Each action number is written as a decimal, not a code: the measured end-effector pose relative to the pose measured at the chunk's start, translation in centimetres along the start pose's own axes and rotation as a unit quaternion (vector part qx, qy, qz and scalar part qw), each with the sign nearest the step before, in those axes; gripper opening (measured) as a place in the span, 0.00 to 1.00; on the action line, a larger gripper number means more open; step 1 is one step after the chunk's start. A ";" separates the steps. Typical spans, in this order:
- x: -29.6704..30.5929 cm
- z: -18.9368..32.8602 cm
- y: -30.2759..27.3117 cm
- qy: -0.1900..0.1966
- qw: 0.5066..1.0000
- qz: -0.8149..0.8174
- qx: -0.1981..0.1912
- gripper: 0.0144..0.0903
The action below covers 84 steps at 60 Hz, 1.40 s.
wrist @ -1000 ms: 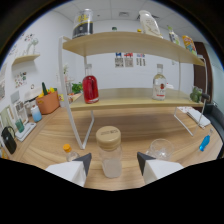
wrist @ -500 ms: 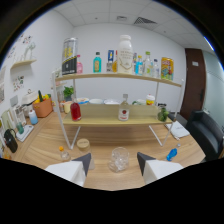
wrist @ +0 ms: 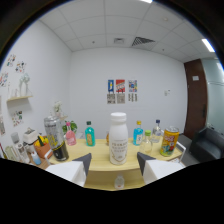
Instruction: Make me a cup of Mount Fuji.
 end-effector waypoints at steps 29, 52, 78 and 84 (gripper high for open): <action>1.3 10.6 0.0 -0.004 1.000 0.005 0.012 0.48; 2.3 6.0 -1.9 -0.005 0.999 -0.001 0.041 0.44; 10.1 0.0 14.4 0.016 0.999 0.034 -0.017 0.44; 11.5 0.7 21.0 0.019 0.998 0.027 -0.052 0.44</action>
